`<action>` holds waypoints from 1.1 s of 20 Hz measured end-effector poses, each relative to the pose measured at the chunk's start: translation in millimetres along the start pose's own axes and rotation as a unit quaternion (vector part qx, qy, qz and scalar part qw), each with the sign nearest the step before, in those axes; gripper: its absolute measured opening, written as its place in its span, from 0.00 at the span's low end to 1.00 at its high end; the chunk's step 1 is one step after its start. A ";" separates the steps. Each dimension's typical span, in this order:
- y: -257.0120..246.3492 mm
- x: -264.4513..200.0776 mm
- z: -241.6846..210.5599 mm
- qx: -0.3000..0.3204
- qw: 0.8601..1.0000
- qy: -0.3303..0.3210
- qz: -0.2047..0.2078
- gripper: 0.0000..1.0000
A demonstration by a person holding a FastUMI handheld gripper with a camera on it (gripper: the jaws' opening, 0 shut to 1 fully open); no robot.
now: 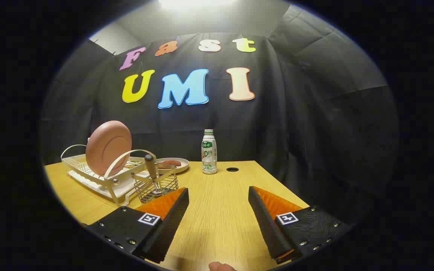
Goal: Take the plate from the dish rack, then take the spoon from the basket and place it into the plate.
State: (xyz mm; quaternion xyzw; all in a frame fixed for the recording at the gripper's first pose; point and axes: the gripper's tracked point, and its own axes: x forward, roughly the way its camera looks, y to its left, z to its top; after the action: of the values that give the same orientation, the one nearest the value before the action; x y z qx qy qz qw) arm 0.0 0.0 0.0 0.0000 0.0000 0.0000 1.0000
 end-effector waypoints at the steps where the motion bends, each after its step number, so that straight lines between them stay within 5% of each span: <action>1: -2.0 10.9 0.7 -0.003 1.000 -0.002 -0.003 0.97; 6: -13.7 39.8 32.8 0.011 0.999 -0.017 -0.031 0.97; 15: 24.0 -23.9 166.6 0.014 0.999 -0.025 -0.039 0.97; 22: 73.4 -36.9 221.3 0.006 0.999 -0.023 -0.036 0.96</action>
State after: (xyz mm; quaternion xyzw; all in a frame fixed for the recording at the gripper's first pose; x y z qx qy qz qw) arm -36.9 73.4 221.3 0.0056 -0.0231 -0.0362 0.9991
